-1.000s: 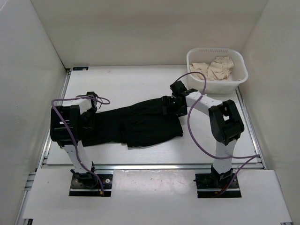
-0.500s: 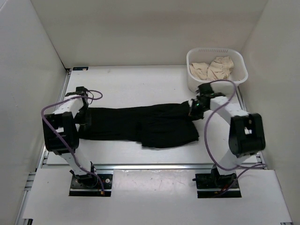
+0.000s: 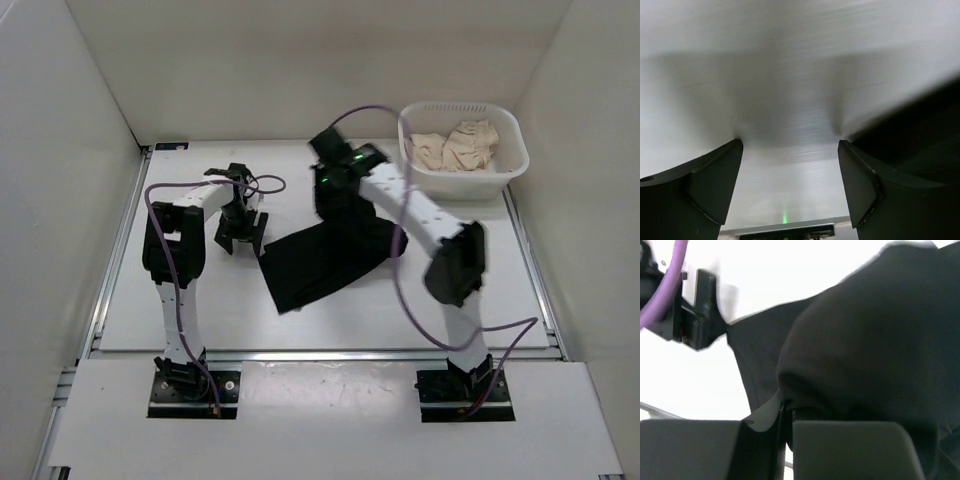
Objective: Fold and stack the trousers
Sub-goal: Fold the trousers
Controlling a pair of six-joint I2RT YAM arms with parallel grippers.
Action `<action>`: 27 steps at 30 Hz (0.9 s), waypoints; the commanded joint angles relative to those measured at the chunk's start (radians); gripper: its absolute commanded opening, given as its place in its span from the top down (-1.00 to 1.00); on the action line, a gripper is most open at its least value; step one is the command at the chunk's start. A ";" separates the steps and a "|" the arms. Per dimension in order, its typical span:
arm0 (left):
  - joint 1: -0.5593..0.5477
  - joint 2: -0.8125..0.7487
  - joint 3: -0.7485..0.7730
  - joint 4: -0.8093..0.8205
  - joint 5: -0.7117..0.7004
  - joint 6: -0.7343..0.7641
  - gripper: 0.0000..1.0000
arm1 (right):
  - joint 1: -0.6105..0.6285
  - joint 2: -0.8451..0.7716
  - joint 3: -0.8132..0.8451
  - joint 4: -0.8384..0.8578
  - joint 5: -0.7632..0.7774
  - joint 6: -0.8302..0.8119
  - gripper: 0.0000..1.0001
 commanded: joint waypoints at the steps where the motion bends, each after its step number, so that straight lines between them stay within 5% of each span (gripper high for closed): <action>1: -0.040 0.037 0.046 -0.003 0.240 -0.006 -0.76 | 0.087 0.256 0.234 -0.192 0.014 0.085 1.00; 4: -0.068 0.075 0.056 -0.024 0.314 -0.006 -0.55 | 0.108 0.316 0.315 -0.197 -0.012 0.096 1.00; 9: -0.068 0.115 0.066 -0.101 0.464 -0.006 0.05 | 0.108 0.229 0.154 -0.146 0.031 0.087 1.00; 13: -0.068 0.101 0.048 -0.110 0.434 -0.006 0.40 | 0.108 0.182 0.086 -0.120 0.040 0.030 1.00; 14: -0.044 0.079 0.048 -0.110 0.414 -0.006 0.37 | 0.108 0.182 0.086 -0.120 0.030 0.007 1.00; 19: 0.025 -0.016 0.144 -0.155 0.403 -0.006 -0.45 | 0.108 0.100 0.051 -0.120 0.017 -0.070 1.00; 27: -0.041 -0.127 0.039 -0.179 0.487 -0.006 -0.77 | 0.045 0.005 -0.052 -0.099 0.005 -0.090 1.00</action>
